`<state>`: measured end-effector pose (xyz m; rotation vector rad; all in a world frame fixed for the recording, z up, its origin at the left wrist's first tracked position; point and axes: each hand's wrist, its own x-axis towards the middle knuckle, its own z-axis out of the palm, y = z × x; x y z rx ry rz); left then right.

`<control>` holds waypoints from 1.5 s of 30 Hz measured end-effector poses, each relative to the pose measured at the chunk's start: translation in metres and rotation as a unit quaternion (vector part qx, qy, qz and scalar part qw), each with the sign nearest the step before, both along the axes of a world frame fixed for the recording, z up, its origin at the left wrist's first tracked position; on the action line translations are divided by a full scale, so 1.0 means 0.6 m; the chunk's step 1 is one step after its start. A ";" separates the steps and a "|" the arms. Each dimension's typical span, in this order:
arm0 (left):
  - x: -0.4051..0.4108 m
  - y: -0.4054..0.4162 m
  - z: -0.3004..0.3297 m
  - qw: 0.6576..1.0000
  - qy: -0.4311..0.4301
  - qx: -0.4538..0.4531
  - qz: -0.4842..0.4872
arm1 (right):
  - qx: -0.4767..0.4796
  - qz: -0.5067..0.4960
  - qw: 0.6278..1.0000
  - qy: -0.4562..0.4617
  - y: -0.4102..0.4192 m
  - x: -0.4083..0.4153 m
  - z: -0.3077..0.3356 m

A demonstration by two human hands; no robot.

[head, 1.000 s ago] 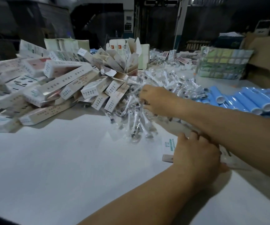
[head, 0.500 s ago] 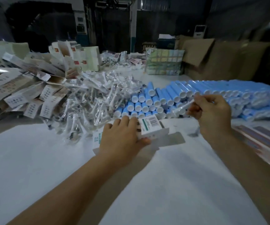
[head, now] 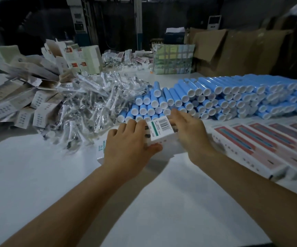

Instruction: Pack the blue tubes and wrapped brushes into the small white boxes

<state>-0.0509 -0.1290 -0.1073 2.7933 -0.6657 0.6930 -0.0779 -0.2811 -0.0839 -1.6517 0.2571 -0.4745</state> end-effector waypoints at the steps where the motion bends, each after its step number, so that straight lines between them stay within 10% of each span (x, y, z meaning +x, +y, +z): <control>1: 0.002 0.002 0.000 1.000 -0.001 0.003 0.003 | 0.016 0.013 1.000 0.010 0.000 -0.003 0.002; 6: 0.014 0.017 0.001 0.999 0.002 -0.023 0.033 | -0.029 -0.116 0.992 -0.036 -0.033 -0.015 0.008; 14: 0.025 0.018 -0.001 0.998 -0.011 -0.037 0.051 | -0.107 0.008 0.987 -0.116 0.006 -0.039 -0.012; 45: -0.012 0.006 -0.005 0.997 -0.065 0.051 0.005 | -0.081 0.043 0.996 0.000 0.002 -0.032 -0.017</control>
